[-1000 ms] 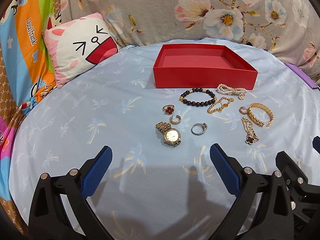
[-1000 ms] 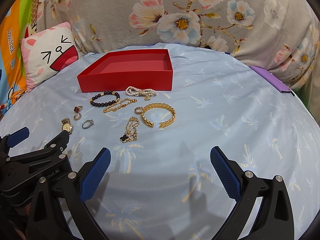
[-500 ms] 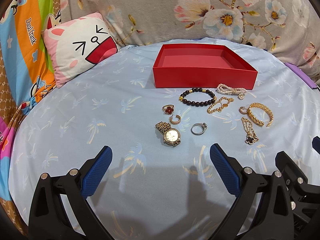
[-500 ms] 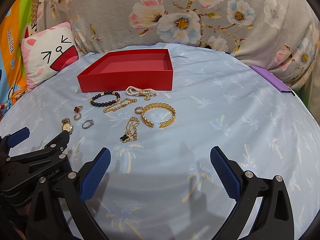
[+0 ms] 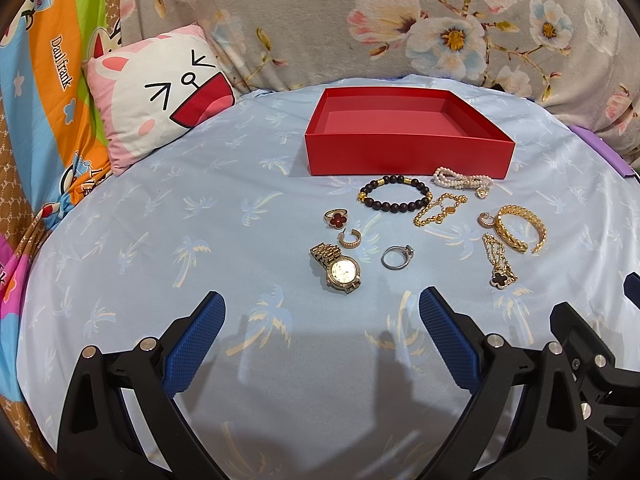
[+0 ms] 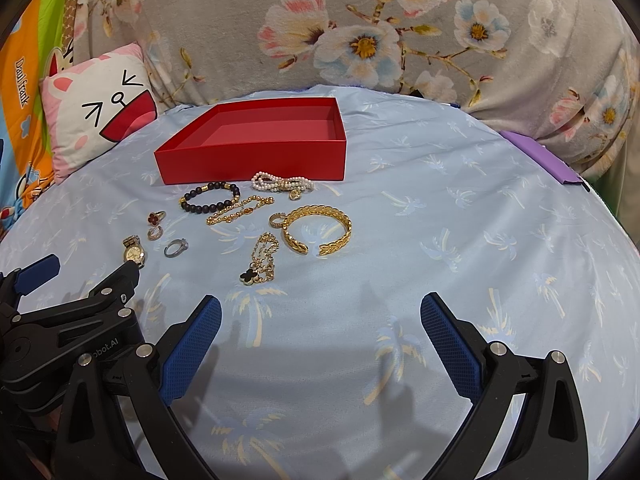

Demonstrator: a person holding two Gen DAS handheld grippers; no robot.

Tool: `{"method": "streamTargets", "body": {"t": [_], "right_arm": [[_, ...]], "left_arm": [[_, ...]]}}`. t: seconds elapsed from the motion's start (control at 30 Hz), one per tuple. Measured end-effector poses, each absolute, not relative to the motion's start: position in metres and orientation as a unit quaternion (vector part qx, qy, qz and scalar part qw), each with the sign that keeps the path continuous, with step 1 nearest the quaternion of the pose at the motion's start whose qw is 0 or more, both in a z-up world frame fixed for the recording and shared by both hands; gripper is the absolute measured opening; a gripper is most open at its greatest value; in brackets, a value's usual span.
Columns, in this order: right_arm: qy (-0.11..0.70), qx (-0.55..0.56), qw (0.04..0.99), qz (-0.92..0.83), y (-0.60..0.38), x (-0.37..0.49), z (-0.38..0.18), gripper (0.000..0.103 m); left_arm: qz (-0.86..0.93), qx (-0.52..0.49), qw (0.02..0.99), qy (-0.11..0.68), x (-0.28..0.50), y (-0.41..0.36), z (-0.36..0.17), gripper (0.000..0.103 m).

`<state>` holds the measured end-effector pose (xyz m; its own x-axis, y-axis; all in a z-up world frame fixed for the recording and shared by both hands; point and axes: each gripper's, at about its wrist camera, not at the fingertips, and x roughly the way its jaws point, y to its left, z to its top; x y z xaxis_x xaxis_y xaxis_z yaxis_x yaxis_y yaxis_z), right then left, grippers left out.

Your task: Organize jewelry

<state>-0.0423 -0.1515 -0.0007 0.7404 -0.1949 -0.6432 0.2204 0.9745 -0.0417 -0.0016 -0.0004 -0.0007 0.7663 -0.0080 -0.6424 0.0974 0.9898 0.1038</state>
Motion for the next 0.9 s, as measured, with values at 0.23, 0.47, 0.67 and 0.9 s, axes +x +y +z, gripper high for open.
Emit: {"method": "streamTargets", "body": {"t": [0.23, 0.47, 0.67, 0.9], "right_arm": [[0.344, 0.019, 0.932, -0.112, -0.152, -0.042, -0.001, 0.098], [0.349, 0.022, 0.93, -0.111, -0.153, -0.042, -0.002, 0.098], [0.359, 0.028, 0.927, -0.107, -0.159, -0.036, -0.006, 0.098], [0.37, 0.035, 0.923, -0.103, -0.173, -0.006, -0.003, 0.09]], "left_arm": [[-0.028, 0.065, 0.938, 0.34, -0.002, 0.0, -0.001, 0.095], [-0.029, 0.063, 0.938, 0.34, -0.002, 0.0, 0.0, 0.095], [-0.044, 0.029, 0.938, 0.342, 0.0, 0.005, 0.001, 0.096], [-0.033, 0.007, 0.935, 0.354, 0.012, 0.035, 0.0, 0.096]]}}
